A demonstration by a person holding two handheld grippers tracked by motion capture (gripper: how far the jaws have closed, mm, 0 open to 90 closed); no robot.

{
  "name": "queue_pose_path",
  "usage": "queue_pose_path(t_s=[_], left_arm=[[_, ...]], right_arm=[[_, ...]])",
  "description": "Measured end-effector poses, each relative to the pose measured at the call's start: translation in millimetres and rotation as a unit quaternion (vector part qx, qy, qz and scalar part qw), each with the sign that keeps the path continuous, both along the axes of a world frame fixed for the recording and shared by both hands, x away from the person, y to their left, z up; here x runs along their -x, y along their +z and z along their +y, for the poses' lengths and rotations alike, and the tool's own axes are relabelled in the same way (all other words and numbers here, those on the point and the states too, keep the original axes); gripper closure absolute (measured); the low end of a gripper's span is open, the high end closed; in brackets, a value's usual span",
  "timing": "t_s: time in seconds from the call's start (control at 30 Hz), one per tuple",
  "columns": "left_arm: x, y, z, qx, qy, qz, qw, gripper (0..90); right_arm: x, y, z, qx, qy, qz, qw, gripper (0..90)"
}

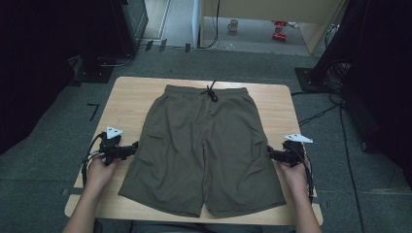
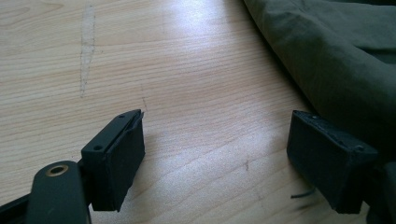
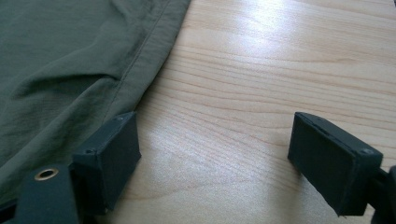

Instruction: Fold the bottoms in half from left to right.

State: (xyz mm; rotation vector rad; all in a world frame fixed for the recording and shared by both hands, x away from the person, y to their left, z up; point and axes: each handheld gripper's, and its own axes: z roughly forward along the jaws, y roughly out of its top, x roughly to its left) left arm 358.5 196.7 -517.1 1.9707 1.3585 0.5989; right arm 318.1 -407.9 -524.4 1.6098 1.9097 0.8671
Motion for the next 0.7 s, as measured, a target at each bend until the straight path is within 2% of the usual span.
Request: queue_pose_path(t_s=[0.4, 0.53, 0.7], left_arm=[[-0.5, -0.1, -1.4, 0.000, 0.005, 0.000, 1.0000, 18.8], [0.1, -0.3, -3.3, -0.001, 0.019, 0.002, 0.9998, 16.9], [3.1, 1.4, 0.1, -0.005, 0.010, 0.010, 0.9999, 16.7]], right_arm=[[0.5, 0.0, 0.5, 0.000, -0.003, 0.000, 1.0000, 16.1], [0.6, 0.0, 0.4, 0.000, -0.003, 0.000, 1.0000, 16.3], [0.6, 0.1, 0.4, -0.001, -0.004, 0.000, 1.0000, 16.3]])
